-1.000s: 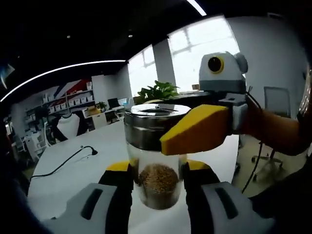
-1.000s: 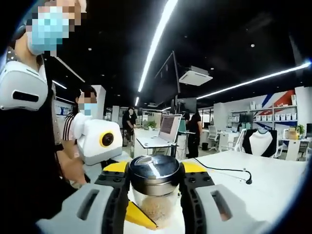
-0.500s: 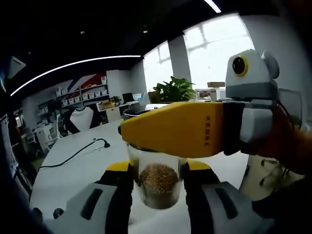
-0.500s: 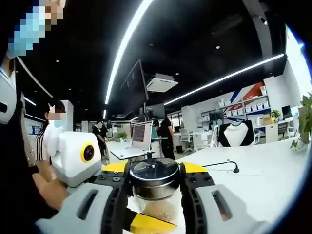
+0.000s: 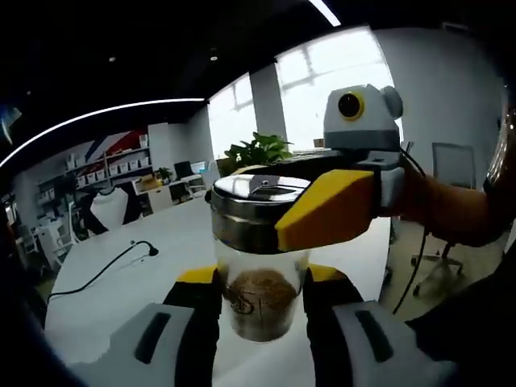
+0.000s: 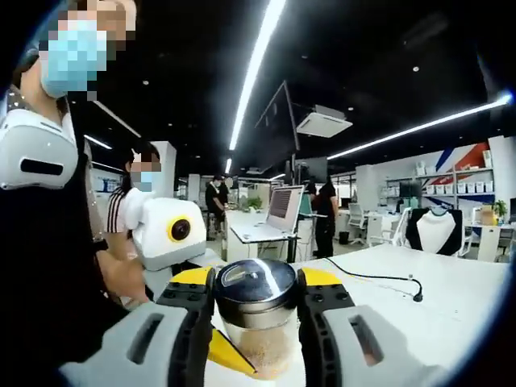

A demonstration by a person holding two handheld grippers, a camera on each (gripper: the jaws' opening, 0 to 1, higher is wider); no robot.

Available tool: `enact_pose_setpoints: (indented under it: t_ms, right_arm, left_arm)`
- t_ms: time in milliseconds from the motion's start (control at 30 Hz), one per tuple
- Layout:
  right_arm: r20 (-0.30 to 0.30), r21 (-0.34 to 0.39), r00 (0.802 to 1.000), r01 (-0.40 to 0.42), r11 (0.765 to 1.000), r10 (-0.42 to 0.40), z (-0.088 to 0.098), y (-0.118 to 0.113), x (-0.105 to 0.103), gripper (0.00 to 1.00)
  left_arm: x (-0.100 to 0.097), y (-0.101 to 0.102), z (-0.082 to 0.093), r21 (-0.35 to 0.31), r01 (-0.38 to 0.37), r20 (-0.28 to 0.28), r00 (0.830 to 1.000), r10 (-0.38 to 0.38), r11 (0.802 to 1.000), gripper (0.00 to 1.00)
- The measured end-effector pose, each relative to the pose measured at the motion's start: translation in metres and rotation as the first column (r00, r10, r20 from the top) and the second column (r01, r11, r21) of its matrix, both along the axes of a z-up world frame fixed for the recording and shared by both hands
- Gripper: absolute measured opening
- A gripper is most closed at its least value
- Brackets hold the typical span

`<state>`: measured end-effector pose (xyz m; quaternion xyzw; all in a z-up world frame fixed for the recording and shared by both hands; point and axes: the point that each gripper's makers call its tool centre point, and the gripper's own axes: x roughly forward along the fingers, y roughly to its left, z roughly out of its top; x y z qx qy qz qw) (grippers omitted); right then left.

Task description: Rotate the seasoning bottle until the label or dispensing opening points toward the visible target arrow and the bottle remains upright within the marked orientation range

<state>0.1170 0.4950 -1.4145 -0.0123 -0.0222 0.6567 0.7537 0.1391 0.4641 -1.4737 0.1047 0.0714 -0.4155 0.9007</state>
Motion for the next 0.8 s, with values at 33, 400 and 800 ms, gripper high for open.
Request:
enact_pose_setpoints:
  t_ms: [33,400,800]
  right_arm:
    - [0.004,-0.004,0.999,-0.035,0.999,0.035,0.000,-0.001,-0.003,0.37]
    - [0.012,-0.034,0.982,-0.187,0.982,0.188,0.002,-0.008,-0.019,0.37]
    - [0.029,0.000,0.979,0.200,0.980,-0.200,-0.005,0.001,0.020,0.36]
  left_arm:
    - [-0.002,-0.003,0.001,-0.009,0.024,-0.005,1.000,-0.024,1.000,0.42]
    - [-0.012,-0.016,0.003,-0.020,0.127,-0.014,0.992,-0.127,0.992,0.42]
    - [0.016,0.011,-0.001,-0.039,-0.152,-0.052,0.987,0.150,0.988,0.41]
